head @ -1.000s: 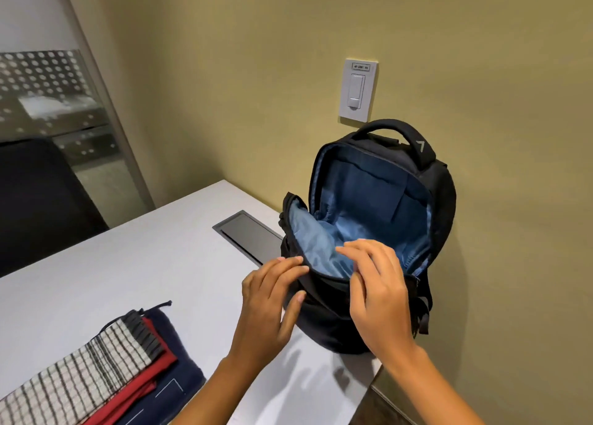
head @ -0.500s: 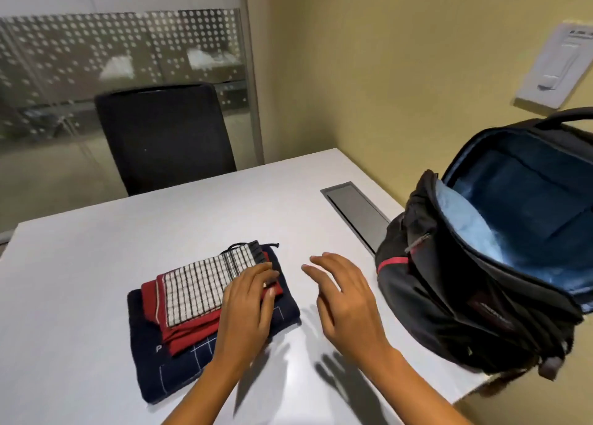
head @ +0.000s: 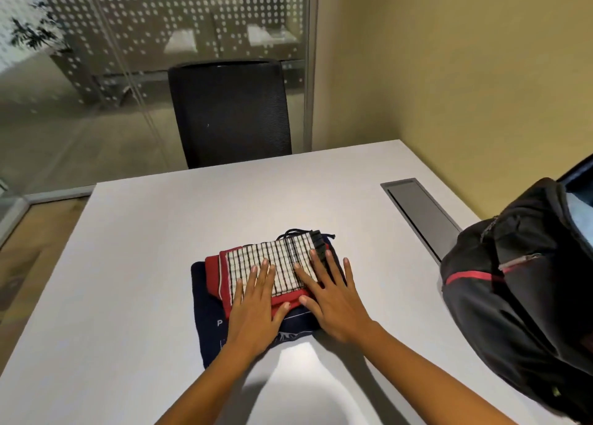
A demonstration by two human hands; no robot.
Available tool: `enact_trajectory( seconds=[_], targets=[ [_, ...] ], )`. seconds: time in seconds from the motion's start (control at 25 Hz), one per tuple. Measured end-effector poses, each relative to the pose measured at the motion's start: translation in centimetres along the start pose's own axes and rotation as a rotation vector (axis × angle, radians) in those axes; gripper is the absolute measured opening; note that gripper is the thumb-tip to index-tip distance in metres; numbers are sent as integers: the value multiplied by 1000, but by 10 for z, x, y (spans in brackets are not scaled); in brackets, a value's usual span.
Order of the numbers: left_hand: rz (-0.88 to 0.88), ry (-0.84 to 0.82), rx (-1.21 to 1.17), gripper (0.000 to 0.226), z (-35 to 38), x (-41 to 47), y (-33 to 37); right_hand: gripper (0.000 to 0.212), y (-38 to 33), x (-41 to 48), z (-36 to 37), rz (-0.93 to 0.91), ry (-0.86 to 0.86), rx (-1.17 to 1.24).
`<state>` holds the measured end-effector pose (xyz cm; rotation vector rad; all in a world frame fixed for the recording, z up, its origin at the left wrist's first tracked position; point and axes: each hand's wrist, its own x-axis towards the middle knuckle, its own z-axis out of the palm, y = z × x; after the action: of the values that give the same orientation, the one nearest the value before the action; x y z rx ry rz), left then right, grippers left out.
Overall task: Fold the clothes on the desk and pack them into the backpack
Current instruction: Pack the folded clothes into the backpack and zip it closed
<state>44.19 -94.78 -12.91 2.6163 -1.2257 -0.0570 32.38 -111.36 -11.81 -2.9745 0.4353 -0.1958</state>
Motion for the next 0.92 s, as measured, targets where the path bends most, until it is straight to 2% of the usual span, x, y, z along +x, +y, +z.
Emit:
enact_trajectory(
  seconds=[0.12, 0.24, 0.44, 0.6, 0.76, 0.92],
  targets=[
    [18, -14, 76, 89, 11, -2, -7, 54, 2, 20, 12, 49, -28, -20],
    [20, 10, 70, 89, 16, -1, -7, 46, -1, 35, 12, 198, -12, 41],
    [11, 31, 18, 86, 24, -2, -4, 55, -1, 40, 23, 328, -120, 111],
    [19, 74, 8, 85, 26, -1, -2, 69, 4, 46, 21, 514, -173, 353],
    [16, 81, 9, 85, 29, -1, -3, 76, 4, 49, 15, 503, -193, 496],
    [17, 83, 14, 85, 28, -1, -3, 109, 9, 58, 4, 612, -152, 704]
  ],
)
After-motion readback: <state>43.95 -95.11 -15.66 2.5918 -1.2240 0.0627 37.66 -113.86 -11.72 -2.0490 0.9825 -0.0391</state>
